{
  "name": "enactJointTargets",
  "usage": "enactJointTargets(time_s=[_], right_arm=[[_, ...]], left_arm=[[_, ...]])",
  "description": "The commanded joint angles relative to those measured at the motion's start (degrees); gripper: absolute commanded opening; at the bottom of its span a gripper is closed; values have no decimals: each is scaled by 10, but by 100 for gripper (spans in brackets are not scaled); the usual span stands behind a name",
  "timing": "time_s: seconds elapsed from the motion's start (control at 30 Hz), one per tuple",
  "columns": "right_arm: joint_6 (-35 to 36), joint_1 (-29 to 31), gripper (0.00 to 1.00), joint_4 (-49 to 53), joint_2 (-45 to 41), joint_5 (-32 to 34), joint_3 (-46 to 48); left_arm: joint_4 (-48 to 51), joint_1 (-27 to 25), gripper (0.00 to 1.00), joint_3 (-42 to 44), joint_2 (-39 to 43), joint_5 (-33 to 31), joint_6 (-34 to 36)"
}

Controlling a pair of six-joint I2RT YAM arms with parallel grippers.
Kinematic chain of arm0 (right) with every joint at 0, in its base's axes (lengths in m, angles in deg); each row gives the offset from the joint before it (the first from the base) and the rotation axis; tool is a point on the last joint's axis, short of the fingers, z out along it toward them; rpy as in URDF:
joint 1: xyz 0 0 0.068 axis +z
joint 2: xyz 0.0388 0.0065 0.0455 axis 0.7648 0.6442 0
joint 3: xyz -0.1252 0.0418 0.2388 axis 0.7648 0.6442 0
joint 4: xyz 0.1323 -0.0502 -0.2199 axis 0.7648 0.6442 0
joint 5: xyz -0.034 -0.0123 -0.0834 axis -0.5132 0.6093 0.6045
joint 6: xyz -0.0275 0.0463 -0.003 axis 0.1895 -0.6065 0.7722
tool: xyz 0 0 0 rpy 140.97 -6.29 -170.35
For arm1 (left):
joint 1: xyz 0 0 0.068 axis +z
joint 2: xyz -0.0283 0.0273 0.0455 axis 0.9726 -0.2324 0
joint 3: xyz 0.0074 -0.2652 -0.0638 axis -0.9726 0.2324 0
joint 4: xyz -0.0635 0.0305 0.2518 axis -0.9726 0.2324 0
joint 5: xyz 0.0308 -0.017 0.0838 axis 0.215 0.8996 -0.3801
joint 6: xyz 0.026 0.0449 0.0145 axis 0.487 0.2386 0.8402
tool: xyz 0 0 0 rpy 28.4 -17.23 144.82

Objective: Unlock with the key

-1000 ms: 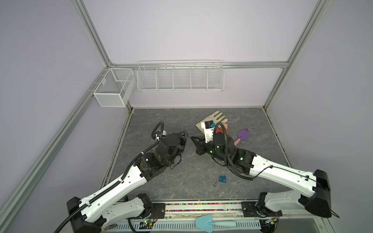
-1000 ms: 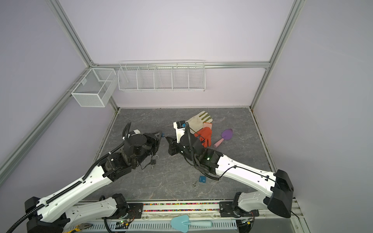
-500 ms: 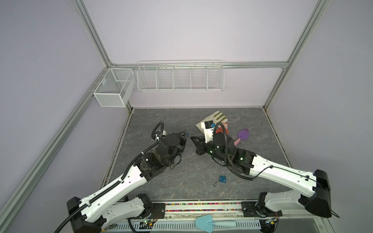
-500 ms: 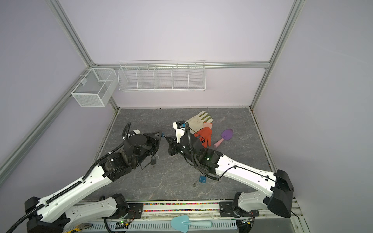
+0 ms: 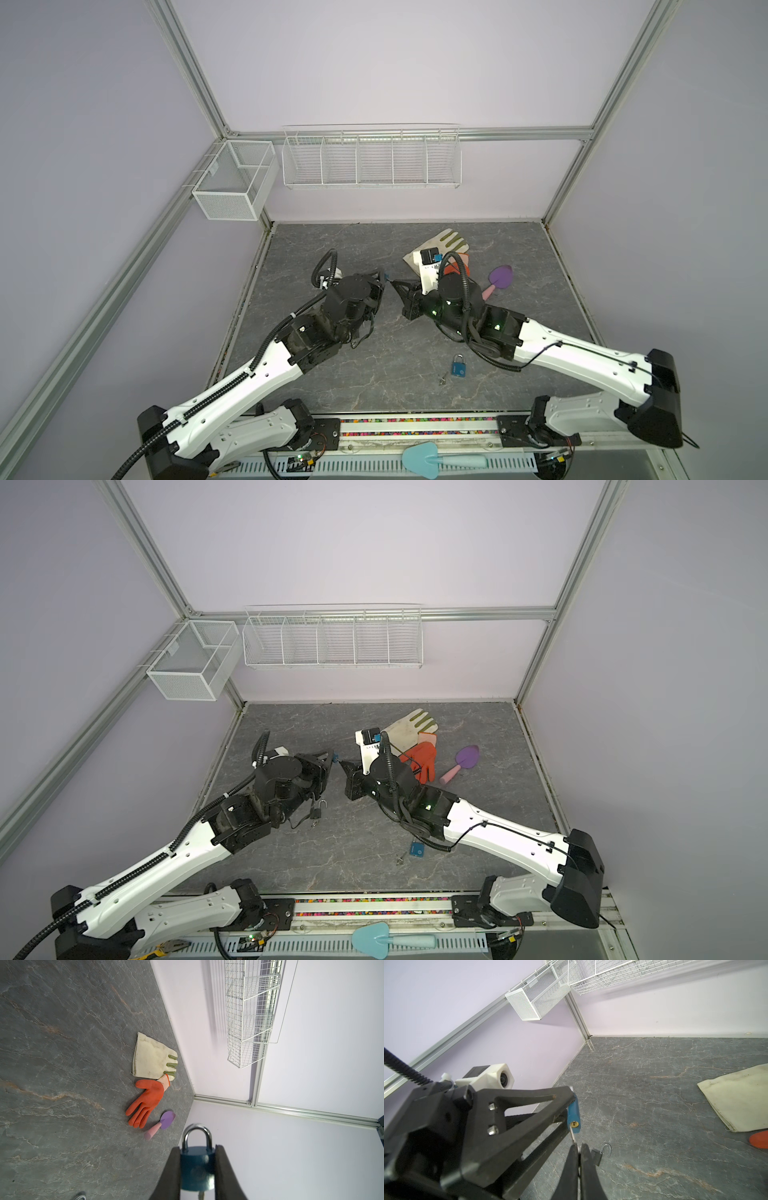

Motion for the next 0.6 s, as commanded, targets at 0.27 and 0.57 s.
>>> enactJointTargets(time_s=[0.27,0.57], right_arm=[[27,5,7,-3,18,26,-17],[39,19,7,-15,33,-4,-45]], left_arm=[[-15,1,0,-14,-1,21,-6],[-6,1,0,-28,-17,18,10]])
